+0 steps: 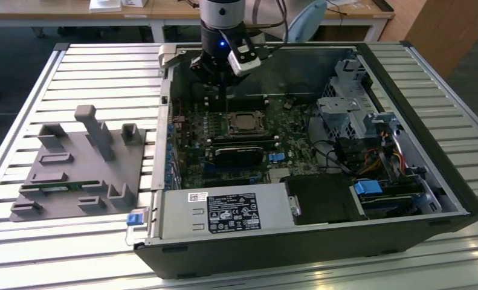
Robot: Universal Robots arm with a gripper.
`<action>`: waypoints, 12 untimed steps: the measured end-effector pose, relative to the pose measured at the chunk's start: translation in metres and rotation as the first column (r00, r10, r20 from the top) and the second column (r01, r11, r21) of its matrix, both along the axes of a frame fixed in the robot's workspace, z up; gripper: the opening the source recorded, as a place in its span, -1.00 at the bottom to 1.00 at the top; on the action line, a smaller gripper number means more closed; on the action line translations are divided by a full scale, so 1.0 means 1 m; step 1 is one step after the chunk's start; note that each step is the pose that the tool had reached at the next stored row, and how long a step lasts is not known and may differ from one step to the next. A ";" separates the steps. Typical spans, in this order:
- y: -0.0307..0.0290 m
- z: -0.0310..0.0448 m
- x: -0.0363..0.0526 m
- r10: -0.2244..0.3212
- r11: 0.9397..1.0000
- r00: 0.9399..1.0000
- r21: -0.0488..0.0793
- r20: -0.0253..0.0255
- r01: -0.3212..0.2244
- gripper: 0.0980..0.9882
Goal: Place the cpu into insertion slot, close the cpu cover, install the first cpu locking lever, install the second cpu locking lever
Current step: 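Install the first cpu locking lever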
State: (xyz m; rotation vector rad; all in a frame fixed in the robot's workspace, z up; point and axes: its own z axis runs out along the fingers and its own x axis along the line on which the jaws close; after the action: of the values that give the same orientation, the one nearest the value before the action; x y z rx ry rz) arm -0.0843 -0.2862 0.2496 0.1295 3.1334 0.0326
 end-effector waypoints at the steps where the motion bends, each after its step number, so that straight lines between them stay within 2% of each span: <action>1: 0.0000 -0.0003 0.0024 0.000 1.000 1.000 0.000 0.000 0.000 -0.98; 4: 0.0000 -0.0011 0.0117 0.000 1.000 1.000 0.000 -0.001 0.000 -0.98; 9: 0.0000 -0.0039 0.0329 0.000 1.000 1.000 0.000 -0.003 0.000 -0.98; 10: 0.0000 -0.0046 0.0345 0.000 1.000 1.000 0.001 -0.003 0.000 -0.98; 12: -0.0001 -0.0056 0.0353 0.000 1.000 1.000 0.015 -0.003 0.000 -0.98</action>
State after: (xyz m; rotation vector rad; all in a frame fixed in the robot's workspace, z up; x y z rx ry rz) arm -0.0490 -0.2863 0.2440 0.1297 3.1371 0.0553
